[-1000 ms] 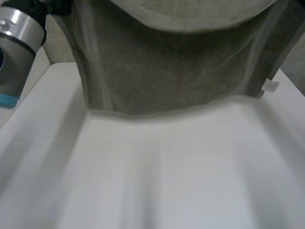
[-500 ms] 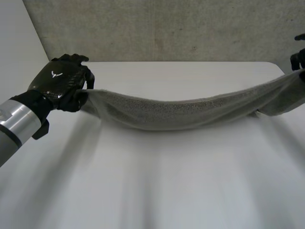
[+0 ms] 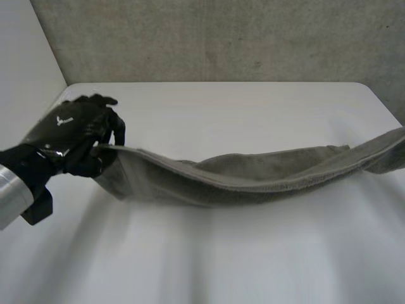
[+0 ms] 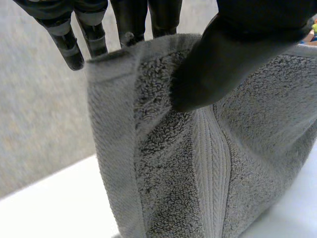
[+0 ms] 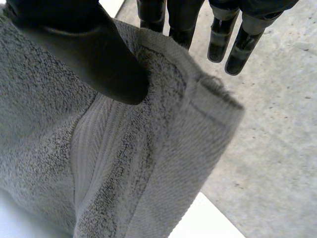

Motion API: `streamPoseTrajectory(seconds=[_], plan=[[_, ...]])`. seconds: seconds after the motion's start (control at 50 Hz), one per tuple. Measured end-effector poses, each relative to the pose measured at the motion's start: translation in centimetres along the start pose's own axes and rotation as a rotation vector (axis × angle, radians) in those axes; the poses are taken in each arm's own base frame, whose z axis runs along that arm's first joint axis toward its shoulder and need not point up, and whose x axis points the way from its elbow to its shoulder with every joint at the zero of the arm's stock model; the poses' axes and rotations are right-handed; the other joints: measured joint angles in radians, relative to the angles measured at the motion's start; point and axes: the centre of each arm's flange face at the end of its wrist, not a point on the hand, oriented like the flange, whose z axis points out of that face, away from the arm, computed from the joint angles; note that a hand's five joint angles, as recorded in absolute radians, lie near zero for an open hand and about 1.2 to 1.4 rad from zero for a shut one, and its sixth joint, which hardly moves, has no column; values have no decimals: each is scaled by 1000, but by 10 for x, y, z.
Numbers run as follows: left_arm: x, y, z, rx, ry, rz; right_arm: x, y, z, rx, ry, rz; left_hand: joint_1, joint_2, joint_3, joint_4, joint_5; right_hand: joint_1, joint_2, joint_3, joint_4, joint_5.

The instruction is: Fold the towel.

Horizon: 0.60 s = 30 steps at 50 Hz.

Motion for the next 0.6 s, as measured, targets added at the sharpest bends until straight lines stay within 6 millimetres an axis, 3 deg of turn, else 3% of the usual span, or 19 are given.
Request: streamPoseTrajectory(seconds=[0.18, 0.3, 0.46, 0.6], plan=[[-15, 56, 43, -200, 34, -109, 1, 36, 37, 1, -106, 123, 0, 0, 0, 0, 0, 0, 0, 0, 0, 0], [-26, 76, 73, -257, 45, -137, 5, 66, 72, -30, -120, 173, 0, 0, 0, 0, 3, 0, 0, 0, 0, 0], [-44, 79, 106, -243, 36, -126, 4, 91, 110, -71, -104, 141, 0, 0, 0, 0, 3, 0, 0, 0, 0, 0], [-54, 73, 124, -206, 28, -106, -3, 102, 128, -121, -64, 38, 0, 0, 0, 0, 3, 0, 0, 0, 0, 0]])
